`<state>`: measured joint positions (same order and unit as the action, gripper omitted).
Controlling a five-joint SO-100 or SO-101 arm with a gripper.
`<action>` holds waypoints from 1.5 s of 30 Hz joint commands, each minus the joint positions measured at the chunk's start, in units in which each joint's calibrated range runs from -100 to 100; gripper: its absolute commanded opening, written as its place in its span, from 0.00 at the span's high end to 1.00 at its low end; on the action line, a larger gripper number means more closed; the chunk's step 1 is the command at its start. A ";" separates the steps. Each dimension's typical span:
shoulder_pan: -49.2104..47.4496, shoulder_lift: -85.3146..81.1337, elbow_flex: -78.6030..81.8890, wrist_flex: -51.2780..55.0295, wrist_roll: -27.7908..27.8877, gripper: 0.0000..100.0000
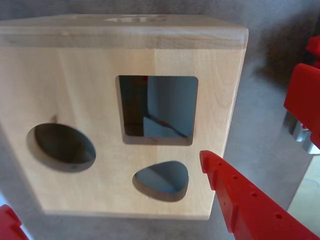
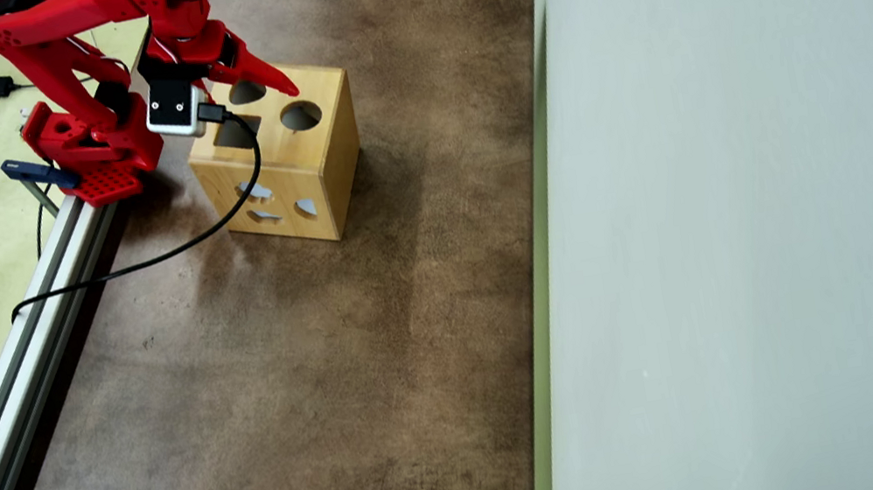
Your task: Pick and place the red cube on the square hole
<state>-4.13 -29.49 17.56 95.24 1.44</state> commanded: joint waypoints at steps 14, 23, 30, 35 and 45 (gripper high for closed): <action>0.27 -32.63 -1.91 -0.38 -0.20 0.48; 0.27 -38.83 -3.88 -0.38 -0.20 0.48; 0.27 -37.56 -8.44 0.58 -3.17 0.48; 0.27 -30.34 -8.53 0.66 -3.96 0.48; -0.18 -17.60 -14.16 2.91 -4.00 0.48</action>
<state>-4.06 -49.83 7.90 96.93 -2.47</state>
